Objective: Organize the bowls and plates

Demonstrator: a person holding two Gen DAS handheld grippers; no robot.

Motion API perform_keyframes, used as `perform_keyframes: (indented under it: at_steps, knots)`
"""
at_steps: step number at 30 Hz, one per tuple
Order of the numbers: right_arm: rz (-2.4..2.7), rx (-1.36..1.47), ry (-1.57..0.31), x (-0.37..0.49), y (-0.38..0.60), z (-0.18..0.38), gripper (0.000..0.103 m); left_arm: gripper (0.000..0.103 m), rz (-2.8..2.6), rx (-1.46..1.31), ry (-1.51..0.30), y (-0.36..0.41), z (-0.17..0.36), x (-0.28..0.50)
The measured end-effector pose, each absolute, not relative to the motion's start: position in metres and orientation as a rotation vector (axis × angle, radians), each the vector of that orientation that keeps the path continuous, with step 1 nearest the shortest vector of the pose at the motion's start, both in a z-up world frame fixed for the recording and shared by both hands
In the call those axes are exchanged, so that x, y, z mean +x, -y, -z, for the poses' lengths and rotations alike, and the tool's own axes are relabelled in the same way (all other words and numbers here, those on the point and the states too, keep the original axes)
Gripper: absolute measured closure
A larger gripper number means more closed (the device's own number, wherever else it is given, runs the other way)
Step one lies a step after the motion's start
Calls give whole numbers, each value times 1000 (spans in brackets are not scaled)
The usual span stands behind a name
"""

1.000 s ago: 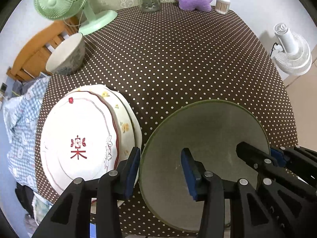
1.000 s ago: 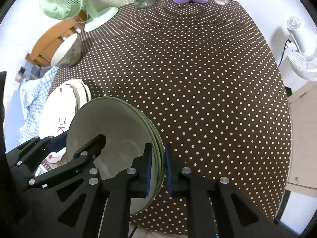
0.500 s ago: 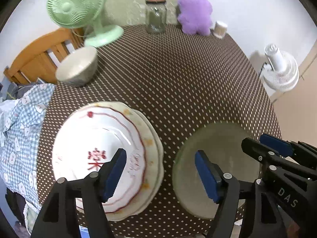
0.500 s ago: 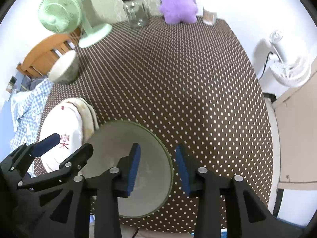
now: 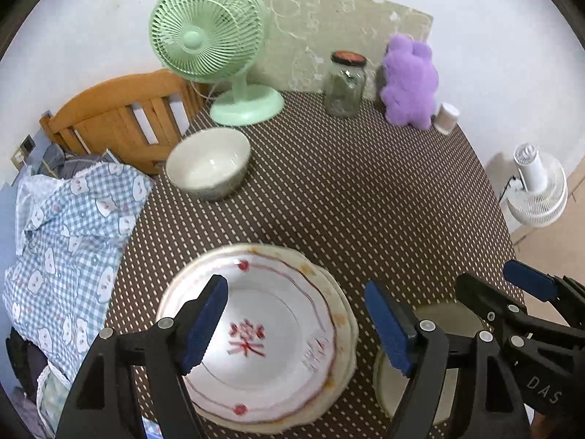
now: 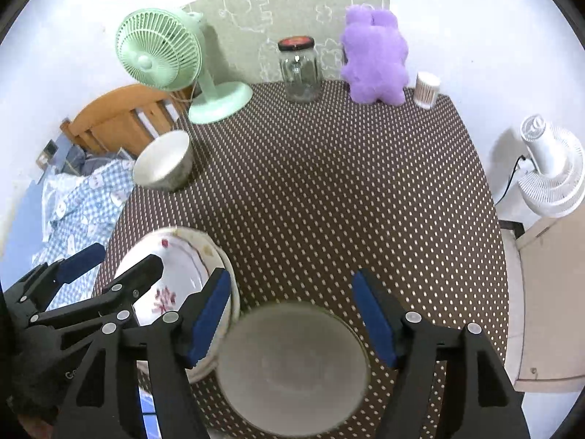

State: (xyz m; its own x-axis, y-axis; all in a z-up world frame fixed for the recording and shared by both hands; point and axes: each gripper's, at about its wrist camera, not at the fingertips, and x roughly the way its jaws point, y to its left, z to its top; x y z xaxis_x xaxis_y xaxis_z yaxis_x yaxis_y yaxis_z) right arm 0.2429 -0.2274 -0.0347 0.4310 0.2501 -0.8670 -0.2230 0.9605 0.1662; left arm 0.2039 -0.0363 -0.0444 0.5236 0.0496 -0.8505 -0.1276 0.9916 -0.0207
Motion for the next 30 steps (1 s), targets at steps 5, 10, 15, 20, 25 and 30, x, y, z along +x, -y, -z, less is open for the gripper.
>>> perform_keyframes:
  at_steps: [5, 10, 15, 20, 25, 30]
  knots:
    - [-222, 60, -1063, 257, 201, 29, 30, 24, -77, -99, -1012, 6, 45, 220]
    - [-179, 80, -1047, 273, 167, 29, 31, 18, -39, -162, -1029, -35, 52, 232]
    - [-154, 100, -1019, 291, 132, 29, 31, 18, -34, -114, -1032, -64, 60, 250]
    - [-126, 86, -1020, 310, 100, 35, 31, 18, -28, -88, -1039, -85, 66, 266]
    - [-126, 73, -1029, 329, 73, 42, 31, 18, -17, -61, -1049, -102, 73, 287]
    - [-132, 61, -1050, 354, 49, 51, 30, 18, -13, -35, -1050, -114, 81, 309]
